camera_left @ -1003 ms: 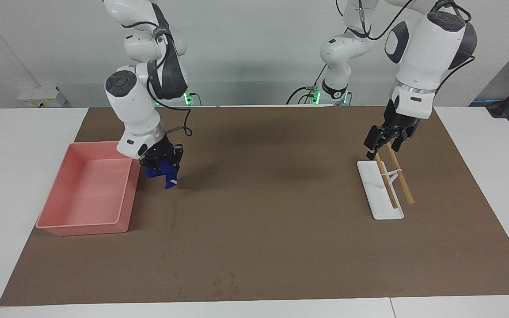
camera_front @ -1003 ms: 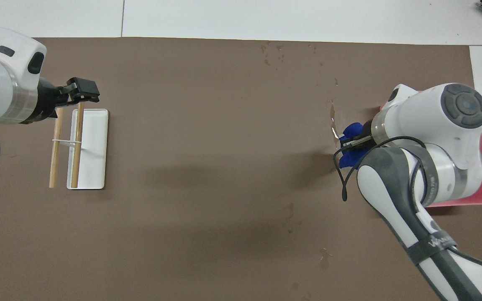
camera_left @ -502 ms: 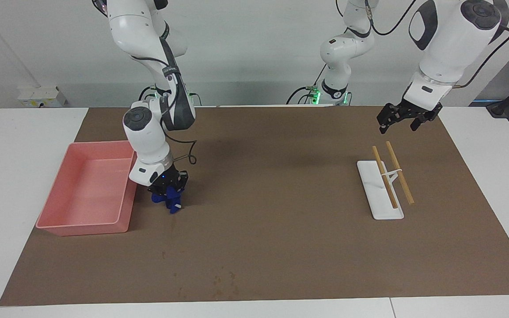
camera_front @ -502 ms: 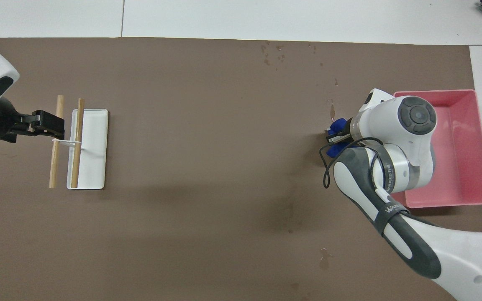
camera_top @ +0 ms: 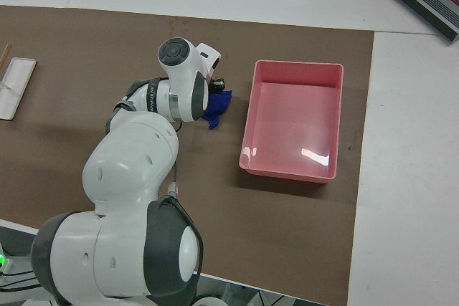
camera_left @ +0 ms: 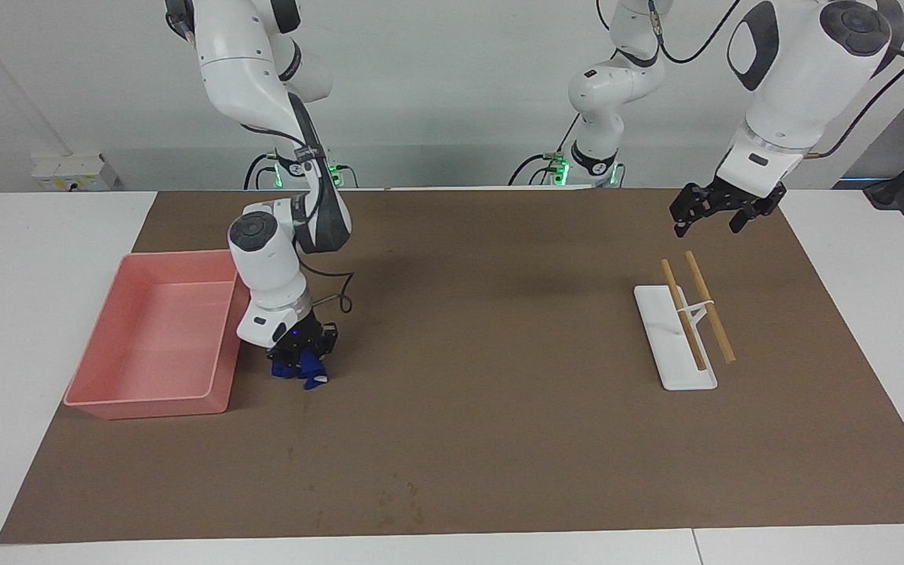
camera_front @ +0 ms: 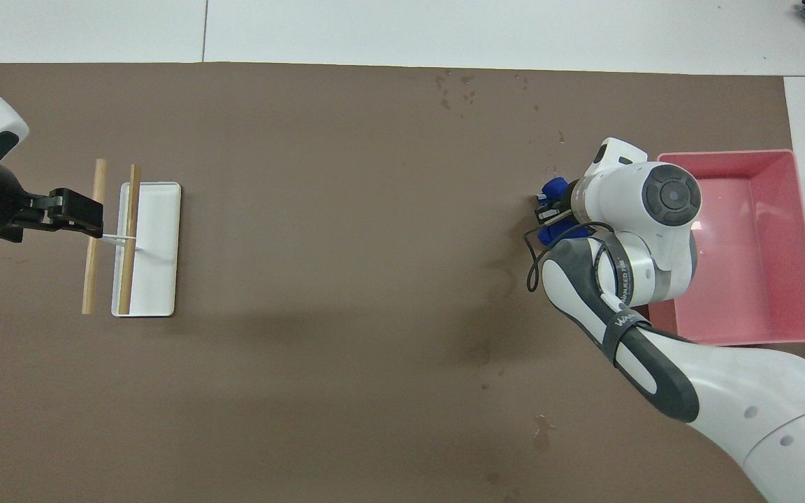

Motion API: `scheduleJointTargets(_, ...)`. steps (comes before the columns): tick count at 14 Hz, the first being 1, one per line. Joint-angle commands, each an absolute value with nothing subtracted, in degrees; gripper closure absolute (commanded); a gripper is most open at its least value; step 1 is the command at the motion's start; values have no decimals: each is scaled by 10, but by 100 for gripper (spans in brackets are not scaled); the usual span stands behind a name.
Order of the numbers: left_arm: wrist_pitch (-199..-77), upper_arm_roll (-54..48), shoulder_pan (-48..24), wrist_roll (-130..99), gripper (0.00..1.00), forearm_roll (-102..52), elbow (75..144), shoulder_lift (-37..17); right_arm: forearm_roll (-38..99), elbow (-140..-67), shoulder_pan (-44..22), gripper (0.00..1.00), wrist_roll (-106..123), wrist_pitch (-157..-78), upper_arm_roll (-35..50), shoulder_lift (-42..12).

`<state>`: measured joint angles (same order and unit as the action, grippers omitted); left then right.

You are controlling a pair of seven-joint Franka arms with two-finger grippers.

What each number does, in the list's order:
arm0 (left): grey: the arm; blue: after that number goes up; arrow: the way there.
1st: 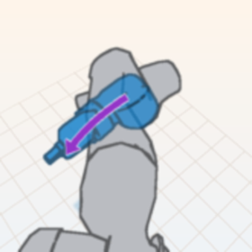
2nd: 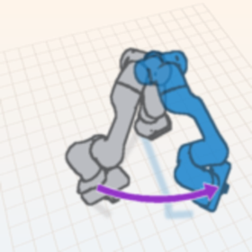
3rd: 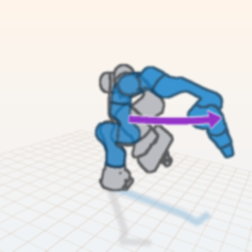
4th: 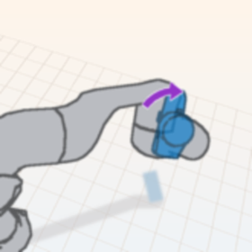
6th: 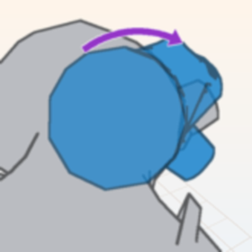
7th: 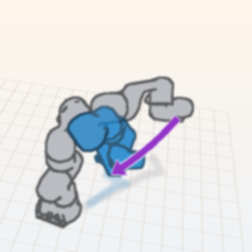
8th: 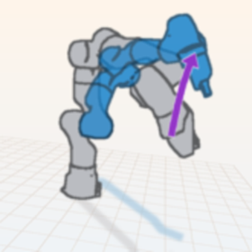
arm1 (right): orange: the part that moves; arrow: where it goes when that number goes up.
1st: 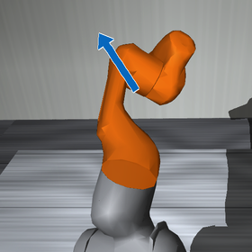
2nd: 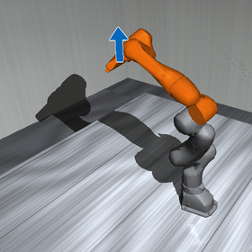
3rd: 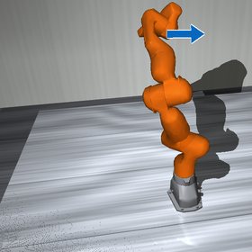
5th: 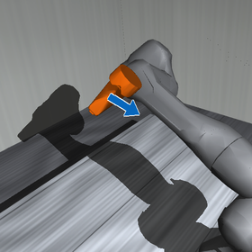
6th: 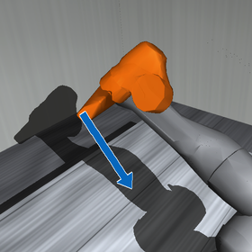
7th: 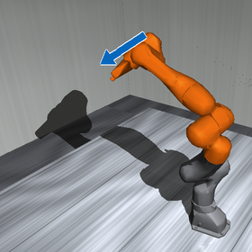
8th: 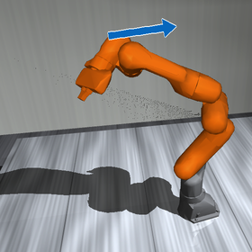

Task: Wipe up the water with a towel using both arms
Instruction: 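Carry the blue cloth with the right gripper toward the pink bin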

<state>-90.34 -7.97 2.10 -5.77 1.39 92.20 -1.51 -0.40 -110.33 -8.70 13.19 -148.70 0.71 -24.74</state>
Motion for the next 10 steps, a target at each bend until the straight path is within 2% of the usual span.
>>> scheduleJointTargets(1,-898,-44,-17,-39,0,8,937,3,-53,-1042,-73,100,145,-1505,9,-300)
scheduleJointTargets(4,-899,-43,-11,-7,0,-3,943,5,-86,-1006,-63,100,147,-1506,9,-315)
scheduleJointTargets(7,-905,-37,-2,6,0,-28,951,21,-108,-948,-54,100,159,-1509,9,-355)
scheduleJointTargets(10,-858,-38,-1,32,0,-23,909,12,-109,-934,-56,100,158,-1512,9,-368)
